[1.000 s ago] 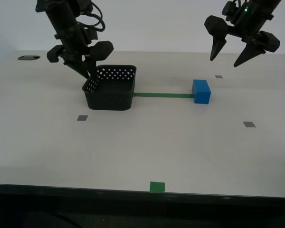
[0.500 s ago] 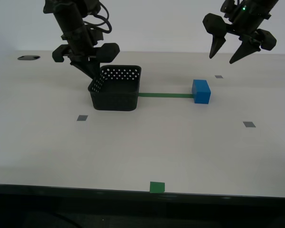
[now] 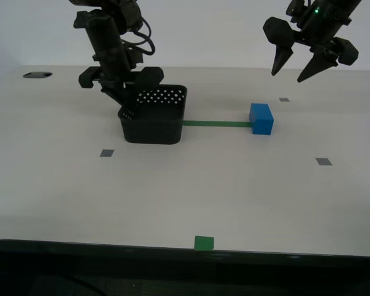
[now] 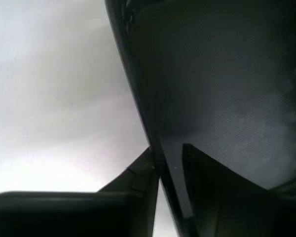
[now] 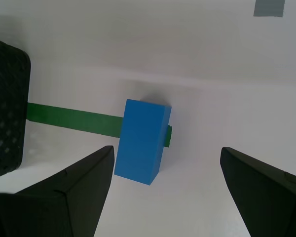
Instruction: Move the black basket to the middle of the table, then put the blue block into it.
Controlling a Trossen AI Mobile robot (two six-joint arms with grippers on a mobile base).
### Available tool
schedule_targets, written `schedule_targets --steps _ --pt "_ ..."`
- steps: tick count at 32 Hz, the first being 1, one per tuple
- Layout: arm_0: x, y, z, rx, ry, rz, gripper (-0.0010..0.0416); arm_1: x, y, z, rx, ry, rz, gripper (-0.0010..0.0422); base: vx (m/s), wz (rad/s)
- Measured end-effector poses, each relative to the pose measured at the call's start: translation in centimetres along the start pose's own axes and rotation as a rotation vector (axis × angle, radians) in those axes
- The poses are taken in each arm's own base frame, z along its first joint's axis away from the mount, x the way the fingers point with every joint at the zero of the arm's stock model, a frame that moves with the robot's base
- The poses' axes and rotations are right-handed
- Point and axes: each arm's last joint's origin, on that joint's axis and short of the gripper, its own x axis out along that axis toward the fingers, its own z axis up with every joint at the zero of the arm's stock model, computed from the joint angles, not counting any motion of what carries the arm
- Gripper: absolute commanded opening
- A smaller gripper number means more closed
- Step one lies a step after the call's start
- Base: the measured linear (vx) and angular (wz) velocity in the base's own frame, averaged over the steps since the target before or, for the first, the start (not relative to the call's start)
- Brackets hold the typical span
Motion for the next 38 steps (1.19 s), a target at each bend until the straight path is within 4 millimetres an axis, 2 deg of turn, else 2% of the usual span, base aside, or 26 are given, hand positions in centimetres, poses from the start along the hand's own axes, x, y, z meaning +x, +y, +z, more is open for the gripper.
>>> schedule_targets --steps 2,11,18,22,25,27,32,38 --pt "0.0 0.0 0.0 -0.001 -0.003 0.000 0.0314 0.0 -0.7 0.1 0.013 -0.008 -0.001 -0.0002 0.000 0.000" --pt "0.0 0.0 0.1 -0.047 -0.006 0.001 0.0300 0.0 -3.3 0.2 0.020 -0.022 -0.018 0.0000 0.000 0.000" --pt "0.0 0.0 0.1 -0.096 -0.006 0.000 0.0316 -1.2 -6.9 1.5 0.014 -0.103 -0.056 -0.0001 0.000 0.000" --pt "0.0 0.0 0.0 -0.109 -0.002 0.000 0.0302 -1.1 -7.5 2.3 -0.011 -0.123 -0.066 -0.0001 0.000 0.000" --pt "0.0 0.0 0.0 -0.108 0.002 -0.001 0.0304 0.8 -8.0 3.0 -0.013 -0.041 -0.048 -0.0001 0.000 0.000" --pt "0.0 -0.1 -0.1 -0.107 0.006 -0.002 0.0310 1.2 -8.4 3.5 -0.006 -0.049 -0.050 -0.0001 0.000 0.000" --pt "0.0 -0.1 -0.1 -0.106 0.010 -0.002 0.0314 0.2 -8.8 4.7 0.002 -0.096 -0.065 -0.0001 0.000 0.000" --pt "0.0 -0.1 -0.1 -0.106 0.007 -0.002 0.0301 0.3 -8.9 4.5 0.014 -0.087 -0.062 0.0000 0.000 0.000"
